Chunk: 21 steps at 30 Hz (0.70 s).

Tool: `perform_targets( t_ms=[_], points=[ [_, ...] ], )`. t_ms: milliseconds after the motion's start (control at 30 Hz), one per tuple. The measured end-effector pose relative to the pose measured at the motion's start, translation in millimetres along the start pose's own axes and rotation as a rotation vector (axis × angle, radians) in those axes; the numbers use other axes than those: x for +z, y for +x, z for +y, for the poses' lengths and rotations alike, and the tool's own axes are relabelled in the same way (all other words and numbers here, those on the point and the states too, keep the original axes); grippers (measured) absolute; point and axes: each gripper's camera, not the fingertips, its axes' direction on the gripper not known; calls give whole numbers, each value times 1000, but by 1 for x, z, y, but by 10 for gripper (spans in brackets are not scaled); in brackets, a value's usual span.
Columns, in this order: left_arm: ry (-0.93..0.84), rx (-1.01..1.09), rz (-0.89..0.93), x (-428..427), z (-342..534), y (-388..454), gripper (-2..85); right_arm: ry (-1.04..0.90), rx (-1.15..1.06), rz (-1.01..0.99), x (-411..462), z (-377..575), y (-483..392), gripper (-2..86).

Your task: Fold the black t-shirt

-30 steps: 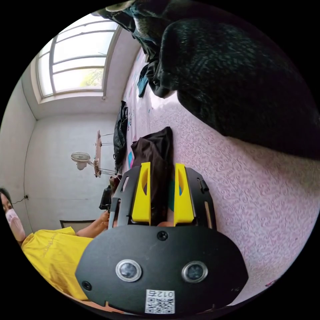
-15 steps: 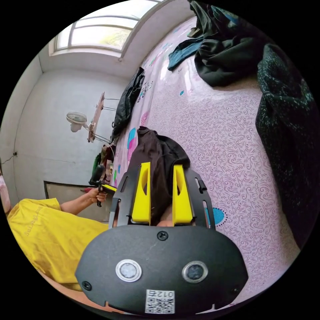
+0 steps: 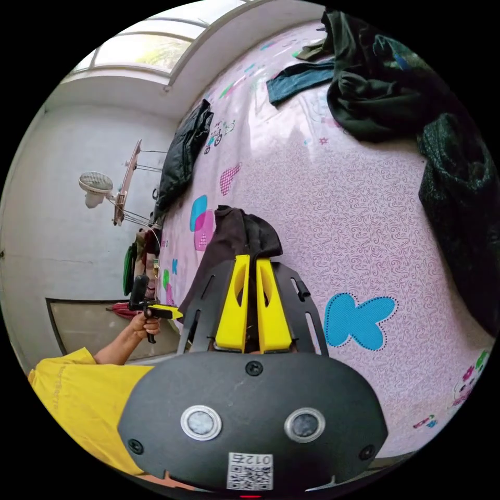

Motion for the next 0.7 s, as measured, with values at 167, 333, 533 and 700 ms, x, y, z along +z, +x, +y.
perform_targets(
  t_ms=[167,333,533,700],
  points=[
    [33,18,63,-16,66,-2,-1,-39,-150,112,53,14,-25,15],
    [108,26,66,-40,156,4,0,-68,-289,92,117,25,-37,14],
    [293,-60,83,-73,287,-1,0,-171,-464,2,214,24,-33,12],
    [437,-111,122,-107,399,-19,-1,-241,-573,-77,311,30,-43,12]
  ],
)
